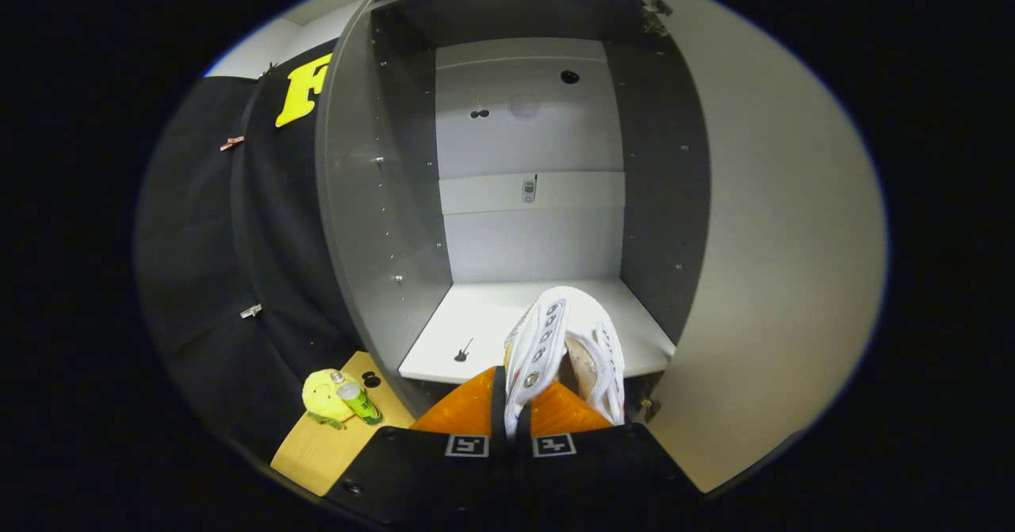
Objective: Open the shoe cabinet door, grab the shoes and put them into the shoe cabinet, then close the shoe cabinet door.
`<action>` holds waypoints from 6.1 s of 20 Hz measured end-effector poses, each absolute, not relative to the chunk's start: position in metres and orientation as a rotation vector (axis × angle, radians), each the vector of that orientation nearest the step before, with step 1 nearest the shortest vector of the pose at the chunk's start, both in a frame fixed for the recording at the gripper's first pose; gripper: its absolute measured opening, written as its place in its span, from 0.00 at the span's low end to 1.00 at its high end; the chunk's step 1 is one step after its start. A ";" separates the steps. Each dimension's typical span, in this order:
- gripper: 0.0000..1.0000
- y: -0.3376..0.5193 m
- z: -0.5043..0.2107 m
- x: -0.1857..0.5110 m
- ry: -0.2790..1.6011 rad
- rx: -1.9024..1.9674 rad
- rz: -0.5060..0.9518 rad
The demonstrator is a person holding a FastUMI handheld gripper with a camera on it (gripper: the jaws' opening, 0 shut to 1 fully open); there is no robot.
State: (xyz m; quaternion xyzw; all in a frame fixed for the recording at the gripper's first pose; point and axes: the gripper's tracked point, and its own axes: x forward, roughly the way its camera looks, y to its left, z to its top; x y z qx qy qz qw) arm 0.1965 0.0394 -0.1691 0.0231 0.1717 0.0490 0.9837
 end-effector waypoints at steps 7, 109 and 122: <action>0.05 0.040 -0.186 0.309 0.379 -0.052 0.086; 0.97 -0.165 -0.088 -0.034 0.186 0.124 -0.233; 0.99 -0.002 -0.086 0.041 0.182 0.099 0.026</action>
